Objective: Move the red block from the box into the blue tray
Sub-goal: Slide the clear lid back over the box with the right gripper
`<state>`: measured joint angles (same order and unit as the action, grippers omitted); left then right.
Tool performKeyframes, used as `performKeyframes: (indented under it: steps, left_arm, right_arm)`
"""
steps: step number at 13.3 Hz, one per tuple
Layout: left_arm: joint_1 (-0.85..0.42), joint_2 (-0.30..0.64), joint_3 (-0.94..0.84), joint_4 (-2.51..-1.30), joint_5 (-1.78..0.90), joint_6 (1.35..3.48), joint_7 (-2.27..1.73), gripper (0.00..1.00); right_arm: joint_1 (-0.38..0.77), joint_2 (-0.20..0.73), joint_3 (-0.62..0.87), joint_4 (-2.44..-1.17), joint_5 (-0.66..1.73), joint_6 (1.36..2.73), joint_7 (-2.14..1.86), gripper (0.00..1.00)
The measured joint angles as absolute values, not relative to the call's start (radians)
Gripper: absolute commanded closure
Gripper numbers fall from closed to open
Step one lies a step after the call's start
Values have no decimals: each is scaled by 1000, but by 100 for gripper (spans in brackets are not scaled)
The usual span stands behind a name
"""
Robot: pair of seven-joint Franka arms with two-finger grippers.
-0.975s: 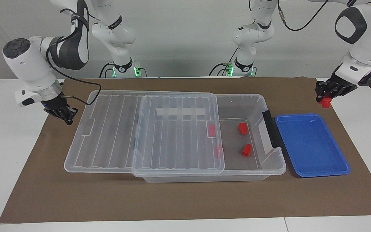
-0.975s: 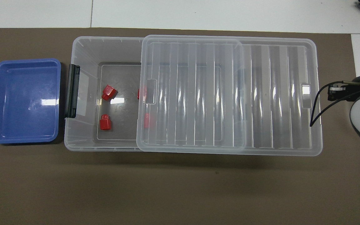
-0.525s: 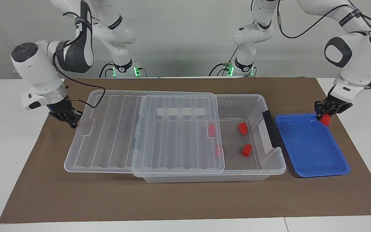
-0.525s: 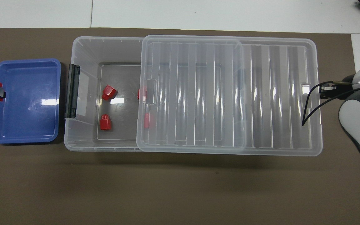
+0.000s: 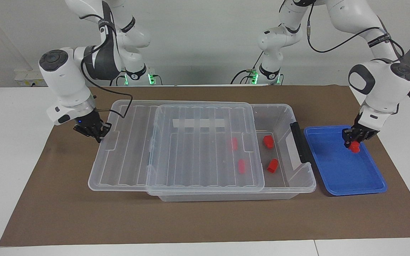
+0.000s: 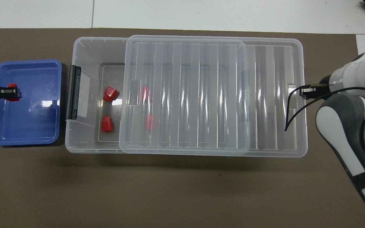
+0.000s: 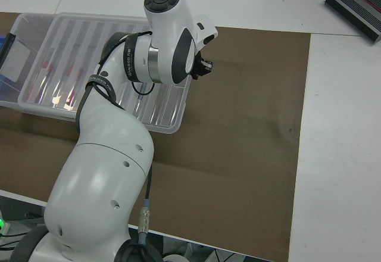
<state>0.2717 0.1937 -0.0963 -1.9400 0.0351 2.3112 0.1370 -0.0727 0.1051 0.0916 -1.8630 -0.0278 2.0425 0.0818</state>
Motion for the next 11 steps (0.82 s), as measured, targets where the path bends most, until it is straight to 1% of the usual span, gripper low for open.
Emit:
performKeyframes:
  steps: [2, 4, 6, 11]
  left_arm:
    - [265, 213, -97, -2012, 35, 2425, 111, 100]
    - [265, 243, -98, -2051, 35, 2502, 78, 100]
    - [263, 262, -98, -2057, 35, 2523, 66, 100]
    - [256, 269, -99, -2060, 35, 2549, 59, 100]
  right_arm:
    - [-32, 105, 93, -1863, -27, 2036, 82, 100]
    - [7, 105, 95, -1863, -26, 2031, 82, 100]
    - [45, 105, 96, -1863, -26, 2030, 82, 100]
    - [106, 105, 96, -1867, 16, 2030, 92, 100]
